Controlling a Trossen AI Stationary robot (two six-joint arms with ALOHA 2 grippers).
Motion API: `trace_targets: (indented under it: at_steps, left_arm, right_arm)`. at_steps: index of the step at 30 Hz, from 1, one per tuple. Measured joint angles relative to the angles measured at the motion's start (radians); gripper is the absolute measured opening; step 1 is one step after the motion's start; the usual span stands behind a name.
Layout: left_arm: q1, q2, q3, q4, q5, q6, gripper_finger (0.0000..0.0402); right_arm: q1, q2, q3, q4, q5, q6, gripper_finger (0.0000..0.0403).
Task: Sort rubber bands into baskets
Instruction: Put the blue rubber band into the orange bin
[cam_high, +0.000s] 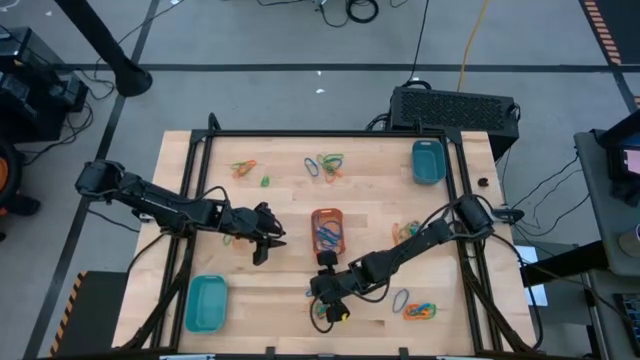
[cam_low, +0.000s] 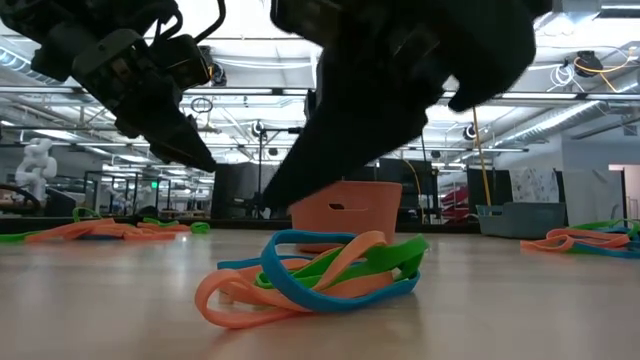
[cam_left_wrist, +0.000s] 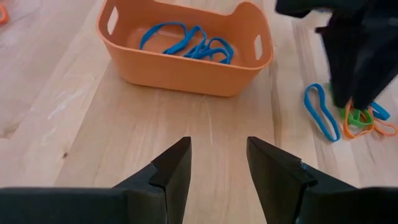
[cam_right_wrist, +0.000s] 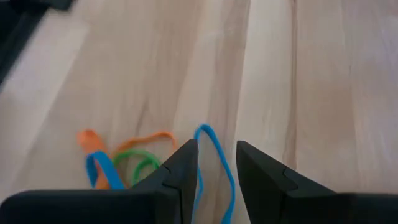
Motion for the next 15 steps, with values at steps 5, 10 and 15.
trace_targets:
  at_steps: [5, 10, 15]
  left_arm:
    - [0.0, 0.0, 0.0, -0.001, 0.0, -0.001, 0.0162]
    - [0.0, 0.0, 0.0, -0.001, 0.002, -0.001, 0.0162]
    - [0.0, 0.0, 0.0, -0.001, 0.004, -0.001, 0.0162]
  right_arm:
    - [-0.006, 0.036, 0.0, 0.014, 0.001, 0.0, 0.0102]
    - [-0.01, 0.079, 0.001, 0.028, 0.003, 0.011, 0.0102]
    - [-0.016, 0.085, 0.003, 0.031, 0.003, 0.054, 0.0099]
